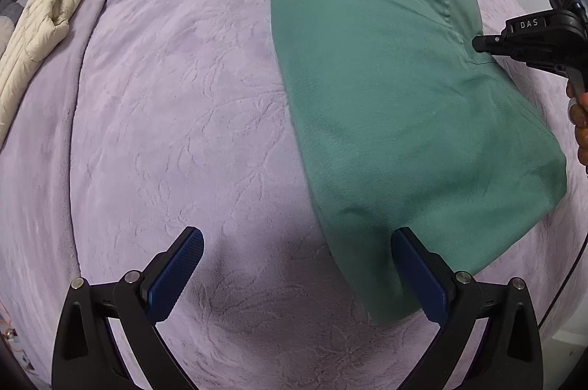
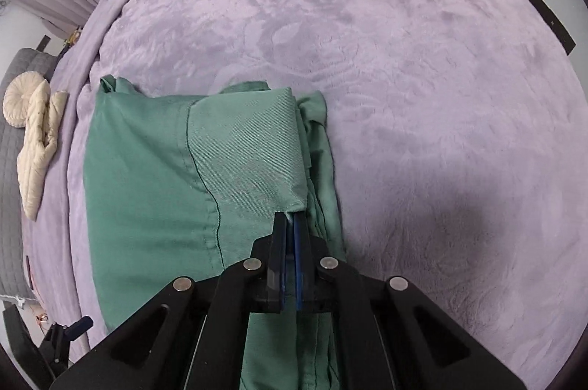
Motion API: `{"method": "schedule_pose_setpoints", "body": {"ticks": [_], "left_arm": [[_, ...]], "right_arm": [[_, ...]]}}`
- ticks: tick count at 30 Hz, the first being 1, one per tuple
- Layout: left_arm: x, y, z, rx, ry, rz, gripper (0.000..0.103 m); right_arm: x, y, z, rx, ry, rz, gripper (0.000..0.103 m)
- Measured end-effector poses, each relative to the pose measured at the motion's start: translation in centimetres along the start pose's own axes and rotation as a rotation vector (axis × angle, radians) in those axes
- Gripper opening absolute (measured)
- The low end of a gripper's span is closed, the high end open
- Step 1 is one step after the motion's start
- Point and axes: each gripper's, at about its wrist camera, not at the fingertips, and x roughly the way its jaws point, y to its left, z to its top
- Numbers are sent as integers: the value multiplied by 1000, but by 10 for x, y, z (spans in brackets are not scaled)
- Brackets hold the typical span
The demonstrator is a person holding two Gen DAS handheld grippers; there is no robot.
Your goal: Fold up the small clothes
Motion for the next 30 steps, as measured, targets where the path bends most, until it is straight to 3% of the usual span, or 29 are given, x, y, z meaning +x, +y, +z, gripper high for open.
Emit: {"method": "schedule_pose_setpoints", "body": {"ticks": [11, 20, 27, 28, 29, 30], "left_arm": [[0, 2, 2, -17, 25, 21, 103], [1, 3, 3, -46, 51, 31, 103], [-8, 11, 13, -118, 23, 5, 103], [-11, 13, 17, -128, 13, 1, 103], [-13, 15, 22, -134, 3, 1, 103], [-15, 17, 26, -141, -4, 1, 103]], "right_arm": [[-46, -20, -25, 39, 28, 53, 5], [-50, -35, -64, 98, 93, 118, 6], [-50, -43, -72, 123, 104, 136, 7], [-51, -44, -72, 121, 102, 131, 9], [-53, -44, -71, 119, 95, 125, 26], [-56, -45, -69, 115, 83, 128, 56]]}}
